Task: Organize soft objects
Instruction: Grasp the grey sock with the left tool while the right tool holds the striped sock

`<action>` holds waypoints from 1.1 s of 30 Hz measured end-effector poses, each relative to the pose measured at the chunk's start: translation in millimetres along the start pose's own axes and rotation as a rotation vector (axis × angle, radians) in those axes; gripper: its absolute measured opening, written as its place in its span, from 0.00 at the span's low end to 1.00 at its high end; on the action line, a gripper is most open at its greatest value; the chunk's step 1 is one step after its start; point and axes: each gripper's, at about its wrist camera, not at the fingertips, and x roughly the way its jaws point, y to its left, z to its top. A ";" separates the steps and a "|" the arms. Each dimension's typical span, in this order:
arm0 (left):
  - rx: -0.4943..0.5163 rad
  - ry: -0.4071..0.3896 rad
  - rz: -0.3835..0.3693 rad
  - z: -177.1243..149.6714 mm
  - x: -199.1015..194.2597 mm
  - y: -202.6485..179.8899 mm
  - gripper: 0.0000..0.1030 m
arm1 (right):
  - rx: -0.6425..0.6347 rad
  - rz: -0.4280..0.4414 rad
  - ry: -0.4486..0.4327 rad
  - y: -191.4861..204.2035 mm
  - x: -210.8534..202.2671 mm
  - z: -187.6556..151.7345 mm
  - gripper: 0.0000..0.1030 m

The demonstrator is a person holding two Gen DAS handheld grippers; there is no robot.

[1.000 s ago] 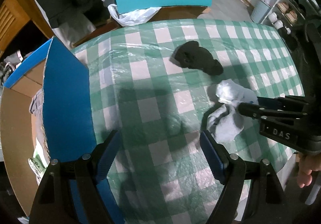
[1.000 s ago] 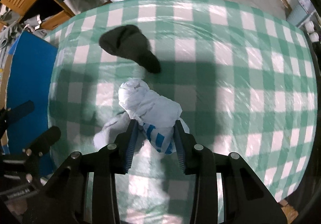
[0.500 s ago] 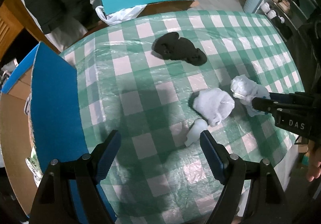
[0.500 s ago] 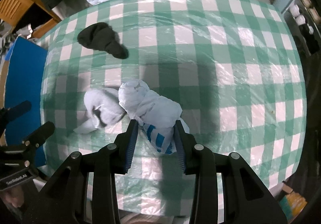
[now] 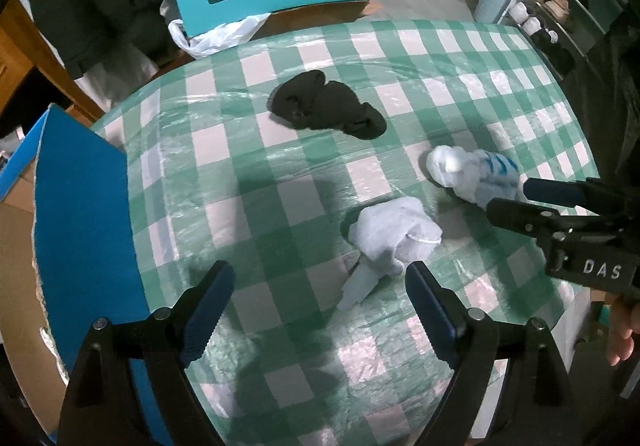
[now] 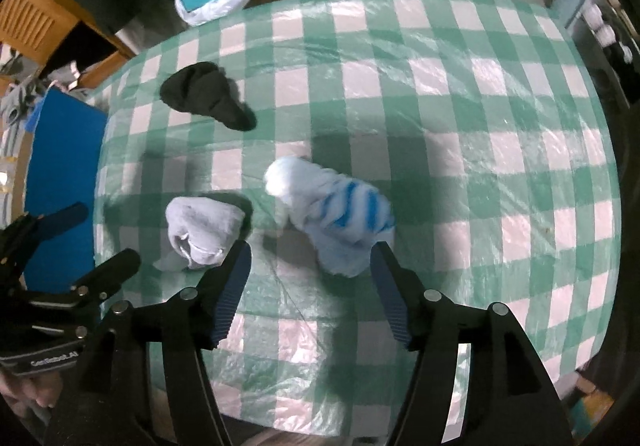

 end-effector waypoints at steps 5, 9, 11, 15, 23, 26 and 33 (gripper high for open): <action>0.014 0.001 -0.014 2.8 3.9 -6.7 0.86 | -0.064 -0.039 -0.014 2.9 5.6 6.8 0.61; 0.031 0.006 -0.021 5.0 9.6 -14.7 0.86 | -0.099 -0.058 -0.033 3.9 7.4 14.4 0.61; 0.041 0.010 -0.025 6.4 13.3 -19.7 0.86 | -0.122 -0.058 -0.035 5.0 9.5 18.1 0.61; 0.054 0.023 -0.029 8.6 20.9 -28.9 0.86 | -0.176 -0.077 -0.019 6.1 18.2 23.7 0.61; 0.080 0.046 -0.017 14.1 39.6 -40.8 0.86 | -0.203 -0.099 0.013 -4.1 37.6 29.1 0.61; 0.071 0.054 -0.025 16.1 47.1 -43.8 0.86 | -0.184 -0.097 0.018 -11.0 43.5 30.0 0.61; 0.080 0.039 -0.037 17.8 48.8 -47.4 0.68 | -0.144 -0.105 0.027 -22.2 48.2 30.7 0.52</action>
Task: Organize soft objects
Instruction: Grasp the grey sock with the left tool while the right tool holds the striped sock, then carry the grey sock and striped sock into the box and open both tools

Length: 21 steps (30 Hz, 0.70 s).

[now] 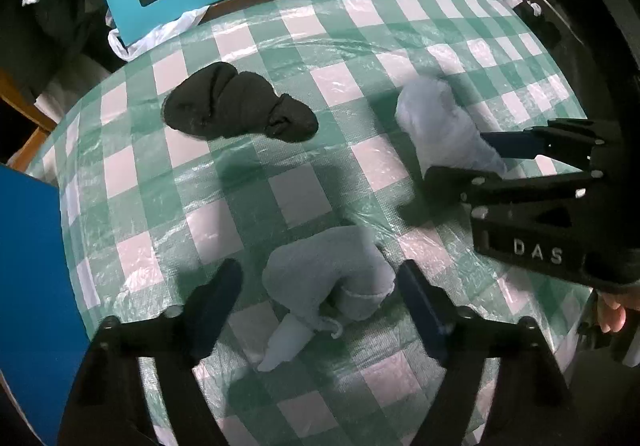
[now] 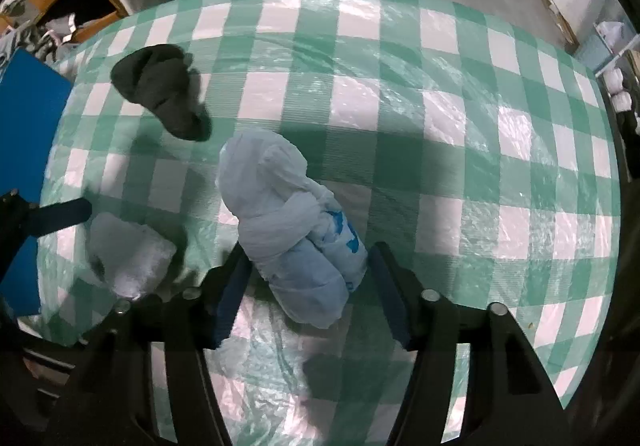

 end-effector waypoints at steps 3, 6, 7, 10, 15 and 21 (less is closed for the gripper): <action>-0.007 0.011 -0.018 -0.1 1.9 2.2 0.56 | 0.017 0.003 -0.001 -2.5 -0.3 -0.8 0.46; 0.000 -0.010 -0.023 -0.8 -1.8 1.8 0.44 | 0.034 0.008 -0.003 -3.3 -3.7 -1.2 0.40; 0.003 -0.014 -0.021 -0.9 -2.9 2.0 0.43 | 0.041 0.009 -0.005 -4.0 -5.1 -1.5 0.39; 0.002 -0.030 -0.028 -0.3 -8.4 2.8 0.37 | 0.072 0.006 -0.012 -7.9 -10.2 -2.9 0.37; -0.008 -0.062 -0.036 -0.5 -21.8 4.9 0.35 | 0.101 0.008 -0.036 -9.0 -25.1 -7.8 0.36; -0.019 -0.097 -0.036 -2.1 -39.2 8.4 0.35 | 0.103 -0.001 -0.073 -5.9 -53.9 -20.0 0.36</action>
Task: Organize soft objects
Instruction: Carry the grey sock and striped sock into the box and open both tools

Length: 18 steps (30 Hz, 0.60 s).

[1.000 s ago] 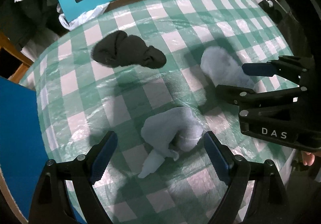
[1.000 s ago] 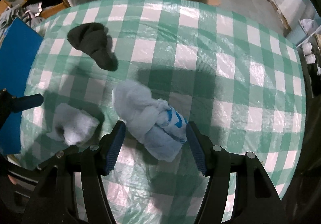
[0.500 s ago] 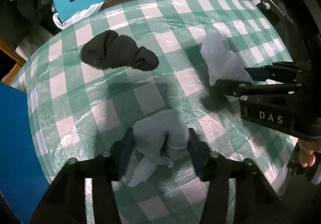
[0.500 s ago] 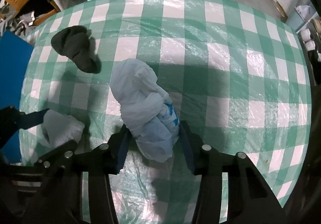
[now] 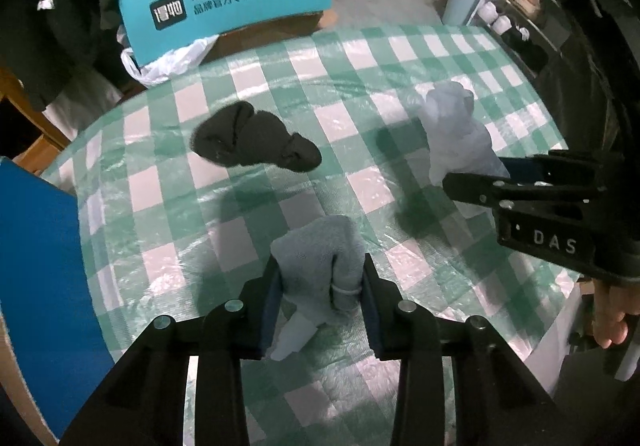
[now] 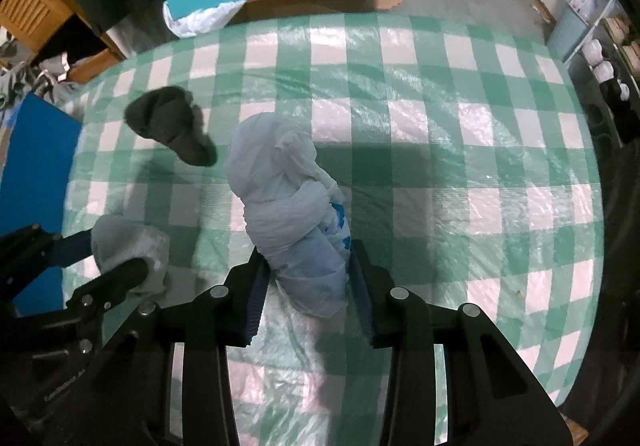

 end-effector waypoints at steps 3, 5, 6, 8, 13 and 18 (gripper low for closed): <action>-0.007 -0.018 0.001 -0.9 -10.5 2.6 0.35 | -0.003 0.003 -0.015 6.6 -12.5 -3.1 0.36; -0.010 -0.032 0.008 -1.2 -19.5 4.5 0.35 | -0.010 -0.014 -0.032 10.8 -21.4 -4.1 0.36; -0.012 -0.038 0.012 -1.0 -23.4 5.5 0.35 | -0.012 -0.013 -0.036 13.4 -24.7 -3.6 0.36; -0.016 -0.047 0.015 -0.7 -29.9 7.0 0.35 | -0.027 0.012 -0.055 18.2 -30.8 -2.4 0.36; -0.031 -0.068 0.027 -4.9 -48.6 14.3 0.35 | -0.044 0.038 -0.081 34.8 -48.2 -4.5 0.36; -0.053 -0.081 0.033 -11.6 -65.0 23.3 0.35 | -0.064 0.053 -0.111 48.3 -67.4 -6.8 0.36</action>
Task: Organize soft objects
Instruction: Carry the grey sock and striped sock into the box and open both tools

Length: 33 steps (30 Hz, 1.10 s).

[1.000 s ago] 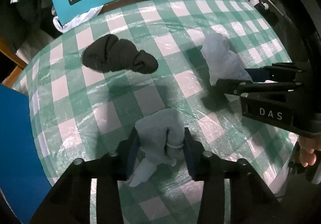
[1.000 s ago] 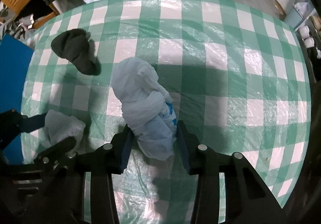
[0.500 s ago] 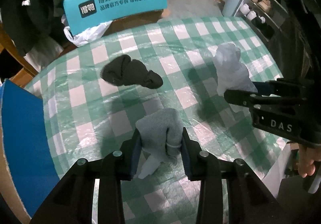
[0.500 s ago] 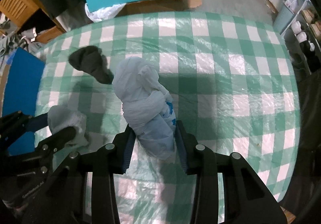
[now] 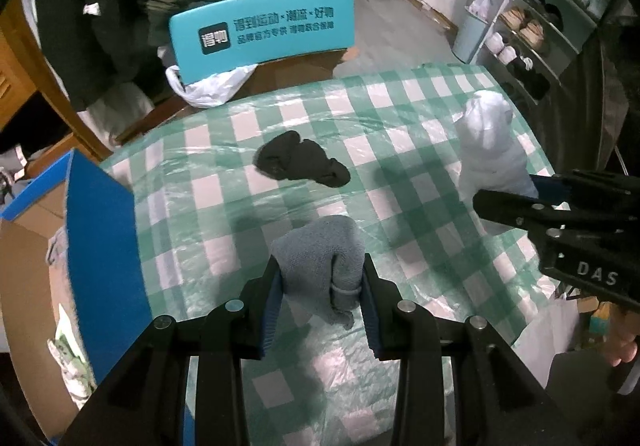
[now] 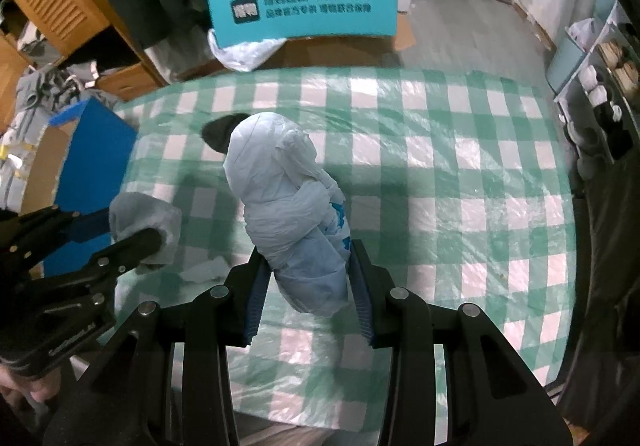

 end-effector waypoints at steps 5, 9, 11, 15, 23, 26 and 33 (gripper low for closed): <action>-0.007 -0.022 0.010 -5.2 -16.8 5.5 0.35 | -0.024 0.015 -0.029 13.9 -17.0 1.1 0.36; -0.014 -0.037 0.027 -10.0 -30.1 10.4 0.35 | -0.040 0.034 -0.052 24.7 -27.1 1.9 0.36; -0.018 -0.043 0.035 -11.6 -35.8 13.0 0.35 | -0.047 0.042 -0.060 29.5 -31.1 1.5 0.36; -0.028 -0.059 0.048 -14.2 -47.9 17.1 0.35 | -0.066 0.058 -0.073 40.1 -38.2 1.5 0.36; -0.026 -0.086 0.079 -21.2 -65.4 24.8 0.35 | -0.100 0.086 -0.089 60.1 -47.4 1.1 0.36; -0.029 -0.092 0.088 -23.8 -70.5 28.6 0.35 | -0.113 0.095 -0.093 67.9 -49.5 2.2 0.36; -0.040 -0.115 0.108 -28.8 -83.5 39.9 0.35 | -0.139 0.112 -0.098 86.5 -53.9 5.2 0.36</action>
